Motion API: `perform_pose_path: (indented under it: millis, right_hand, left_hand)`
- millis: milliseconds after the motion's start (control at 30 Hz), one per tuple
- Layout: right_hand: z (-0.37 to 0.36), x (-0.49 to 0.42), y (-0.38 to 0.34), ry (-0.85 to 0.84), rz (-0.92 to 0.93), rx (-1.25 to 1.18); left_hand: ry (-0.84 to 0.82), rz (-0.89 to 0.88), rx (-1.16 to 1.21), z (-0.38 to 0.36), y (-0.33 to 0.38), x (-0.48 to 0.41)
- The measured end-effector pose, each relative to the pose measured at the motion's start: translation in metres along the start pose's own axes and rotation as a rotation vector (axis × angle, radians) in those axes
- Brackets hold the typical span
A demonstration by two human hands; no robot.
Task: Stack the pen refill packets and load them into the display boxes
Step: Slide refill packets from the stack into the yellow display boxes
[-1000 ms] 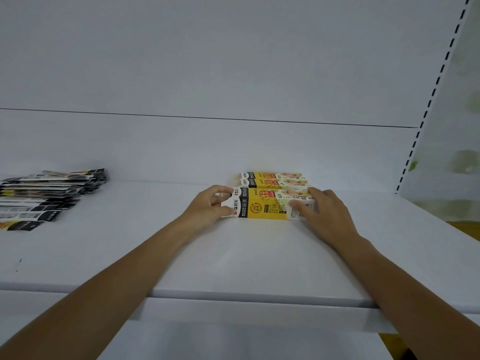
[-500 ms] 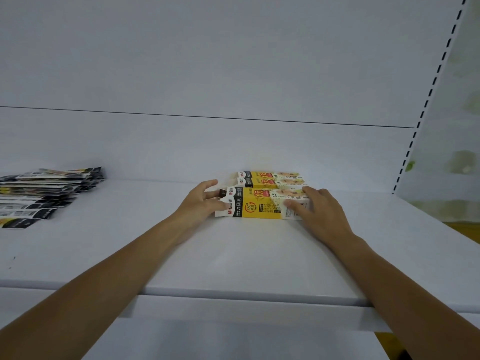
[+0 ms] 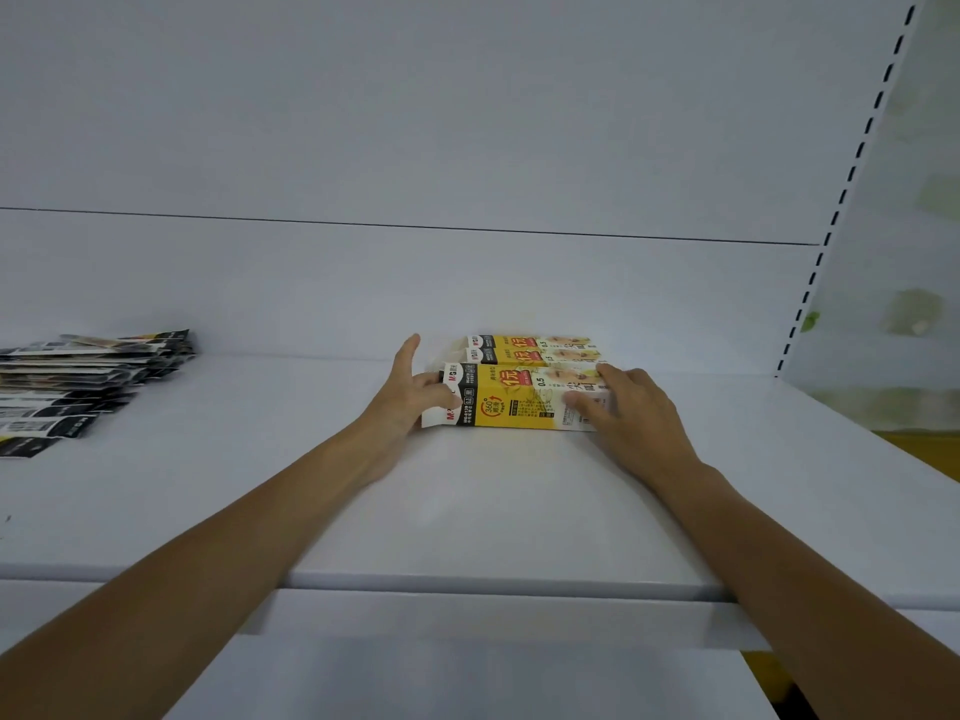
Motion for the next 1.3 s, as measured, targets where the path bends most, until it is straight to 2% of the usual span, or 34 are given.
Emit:
perform_pose_path:
  millis: [167,367,567,767,933,1000,1133,1300]
  right_hand:
    - [-0.002,-0.001,0.001,0.003,-0.010,0.008]
    - [-0.002,-0.002,0.004,0.012,-0.057,0.004]
    - [0.001,-0.002,0.003,0.037,-0.072,0.115]
    - [0.001,-0.001,0.002,0.045,-0.076,0.117]
    - [-0.001,-0.001,0.000,0.039,-0.059,0.153]
    - [-0.002,0.000,0.000,0.030,-0.059,0.164]
    - [-0.002,0.002,-0.001,0.020,-0.058,0.169]
    - [-0.005,0.001,-0.002,0.004,-0.051,0.112]
  left_hand:
    - [-0.023,0.007,-0.100,-0.005,0.000,0.000]
    - [0.247,-0.177,-0.393,0.023,0.017,0.006]
    - [0.099,-0.151,-0.501,0.009,0.011,0.004]
    - [0.280,-0.249,-0.623,0.021,0.025,0.008]
    - [0.193,-0.173,-0.729,0.015,0.017,0.008]
    - [0.178,-0.184,-0.729,0.014,0.016,0.008]
    - [0.217,-0.136,-0.582,0.023,0.013,0.007]
    - [0.148,-0.124,-0.540,0.017,0.013,0.008]
Point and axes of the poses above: each hand's wrist, its own x-axis away from the middle knuckle, its own z-axis out of the back of the hand, y = z × x, the point moved 9 cm from there along -x, towards the middle knuckle, and after that the axes turned 2 degrees about -x, right-handed, at the moved point
